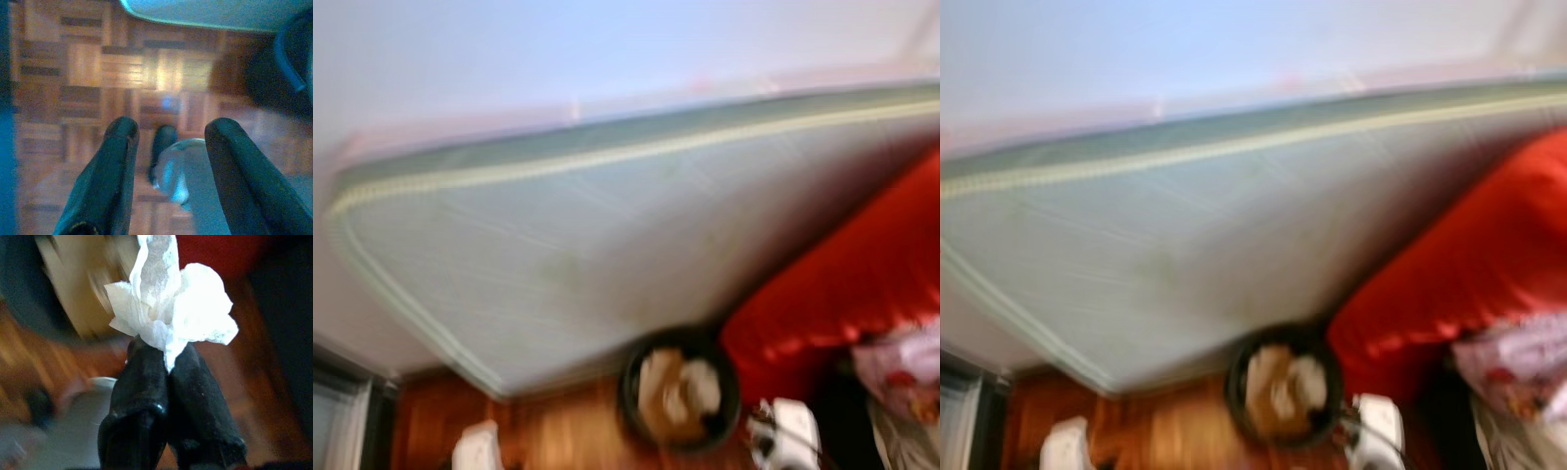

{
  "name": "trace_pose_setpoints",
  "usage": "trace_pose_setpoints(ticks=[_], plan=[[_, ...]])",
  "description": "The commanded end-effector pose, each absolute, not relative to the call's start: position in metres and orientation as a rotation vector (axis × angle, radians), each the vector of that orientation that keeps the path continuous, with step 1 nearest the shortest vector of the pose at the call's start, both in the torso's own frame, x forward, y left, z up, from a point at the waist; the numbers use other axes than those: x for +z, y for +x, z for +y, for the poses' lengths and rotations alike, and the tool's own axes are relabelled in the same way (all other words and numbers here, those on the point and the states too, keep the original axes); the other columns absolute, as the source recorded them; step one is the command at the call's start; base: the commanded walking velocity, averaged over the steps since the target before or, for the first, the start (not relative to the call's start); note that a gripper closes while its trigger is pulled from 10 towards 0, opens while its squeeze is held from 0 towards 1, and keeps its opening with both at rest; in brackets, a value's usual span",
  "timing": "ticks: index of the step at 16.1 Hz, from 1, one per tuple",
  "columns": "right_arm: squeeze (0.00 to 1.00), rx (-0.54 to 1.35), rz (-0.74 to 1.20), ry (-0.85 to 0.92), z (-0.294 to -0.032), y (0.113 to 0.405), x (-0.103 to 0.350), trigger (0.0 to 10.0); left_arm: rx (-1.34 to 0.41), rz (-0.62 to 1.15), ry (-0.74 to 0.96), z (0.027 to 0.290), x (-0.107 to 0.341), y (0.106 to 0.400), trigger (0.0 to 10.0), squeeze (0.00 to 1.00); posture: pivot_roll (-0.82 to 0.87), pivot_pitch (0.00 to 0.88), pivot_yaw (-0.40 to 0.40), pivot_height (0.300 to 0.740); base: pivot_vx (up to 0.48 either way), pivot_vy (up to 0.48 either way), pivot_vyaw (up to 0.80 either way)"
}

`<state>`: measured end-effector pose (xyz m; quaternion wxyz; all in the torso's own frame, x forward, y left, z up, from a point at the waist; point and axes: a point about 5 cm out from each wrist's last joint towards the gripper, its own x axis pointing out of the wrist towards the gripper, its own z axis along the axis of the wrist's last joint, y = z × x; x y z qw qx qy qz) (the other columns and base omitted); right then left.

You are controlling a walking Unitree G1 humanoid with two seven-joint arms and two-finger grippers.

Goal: Clean up the room

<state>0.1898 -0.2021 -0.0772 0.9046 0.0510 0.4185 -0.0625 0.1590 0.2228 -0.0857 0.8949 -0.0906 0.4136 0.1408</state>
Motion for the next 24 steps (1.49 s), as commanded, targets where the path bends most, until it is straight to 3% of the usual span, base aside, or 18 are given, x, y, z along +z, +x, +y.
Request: trace_pose_setpoints(ticks=[1, 9, 15, 17, 22, 24], plan=[[0.00, -0.173, 0.909, 0.098, -0.213, 0.174, -0.083, 10.0, 0.257, 0.862, -0.183, 0.214, -0.086, 0.162, 10.0, 0.00, 0.07, 0.148, -0.017, 0.740, 0.000, 0.000, 0.00], [0.00, -0.092, 0.860, 0.175, -0.208, 0.176, -0.081, 10.0, 0.244, 0.814, -0.173, 0.215, -0.082, 0.169, 10.0, 0.00, 0.07, 0.185, -0.022, 0.740, 0.069, 0.000, 0.00], [0.00, -0.055, 0.777, 0.128, -0.213, 0.175, -0.077, 10.0, 0.190, 0.472, -0.173, 0.212, -0.034, 0.239, 10.0, 0.00, 0.09, 0.254, -0.037, 0.740, 0.000, 0.000, 0.00], [0.00, -0.058, 0.735, 0.189, -0.213, 0.172, -0.076, 10.0, 0.169, 0.347, -0.178, 0.205, -0.016, 0.256, 10.0, 0.00, 0.09, 0.287, -0.039, 0.740, 0.000, 0.000, 0.00], [0.00, -0.035, 0.682, 0.206, -0.214, 0.166, -0.075, 10.0, 0.136, 0.271, -0.170, 0.191, -0.013, 0.246, 10.0, 0.00, 0.11, 0.330, -0.045, 0.740, 0.000, 0.000, 0.00], [0.00, 0.050, 0.489, 0.209, -0.171, 0.259, -0.028, 10.0, 0.135, 0.273, -0.162, 0.191, -0.018, 0.234, 10.0, 0.00, 0.11, 0.338, -0.047, 0.740, 0.000, 0.000, 0.00]])
